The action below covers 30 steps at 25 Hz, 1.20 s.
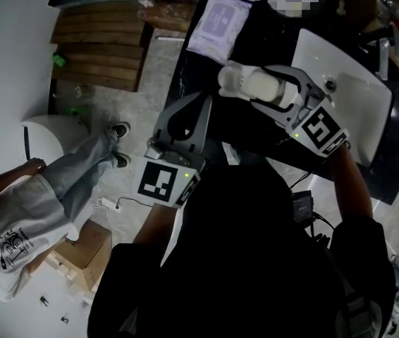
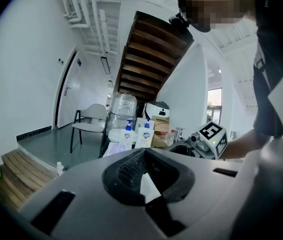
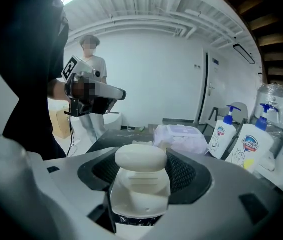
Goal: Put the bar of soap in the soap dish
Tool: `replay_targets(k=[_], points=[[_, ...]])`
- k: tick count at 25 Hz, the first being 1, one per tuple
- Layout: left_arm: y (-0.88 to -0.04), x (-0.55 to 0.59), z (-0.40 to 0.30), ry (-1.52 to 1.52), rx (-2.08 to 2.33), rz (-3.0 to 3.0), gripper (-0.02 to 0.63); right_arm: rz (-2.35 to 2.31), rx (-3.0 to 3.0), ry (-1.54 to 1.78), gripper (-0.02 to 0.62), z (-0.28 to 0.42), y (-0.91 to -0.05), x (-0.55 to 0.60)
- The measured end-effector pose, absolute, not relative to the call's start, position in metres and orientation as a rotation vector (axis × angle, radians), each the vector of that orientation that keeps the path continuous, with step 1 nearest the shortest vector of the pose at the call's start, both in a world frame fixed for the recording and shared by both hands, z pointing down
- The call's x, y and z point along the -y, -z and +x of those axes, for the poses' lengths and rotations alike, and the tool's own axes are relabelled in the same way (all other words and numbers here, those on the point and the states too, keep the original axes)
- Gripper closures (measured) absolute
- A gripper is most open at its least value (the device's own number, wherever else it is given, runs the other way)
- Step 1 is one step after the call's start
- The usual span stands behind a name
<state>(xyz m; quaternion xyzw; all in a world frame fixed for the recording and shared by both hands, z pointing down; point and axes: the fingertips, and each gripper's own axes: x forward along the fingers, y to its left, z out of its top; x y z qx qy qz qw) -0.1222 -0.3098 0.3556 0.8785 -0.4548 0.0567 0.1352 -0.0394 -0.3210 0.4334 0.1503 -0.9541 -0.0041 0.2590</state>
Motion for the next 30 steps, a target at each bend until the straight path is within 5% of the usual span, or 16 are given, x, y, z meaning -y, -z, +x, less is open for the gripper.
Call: replay_targets(k=[30], points=[[-0.362,0.315,-0.132,-0.167,1.327,2.515,0.603,0.127,2.32,0.122,0.314,-0.046,-0.465,0.322]])
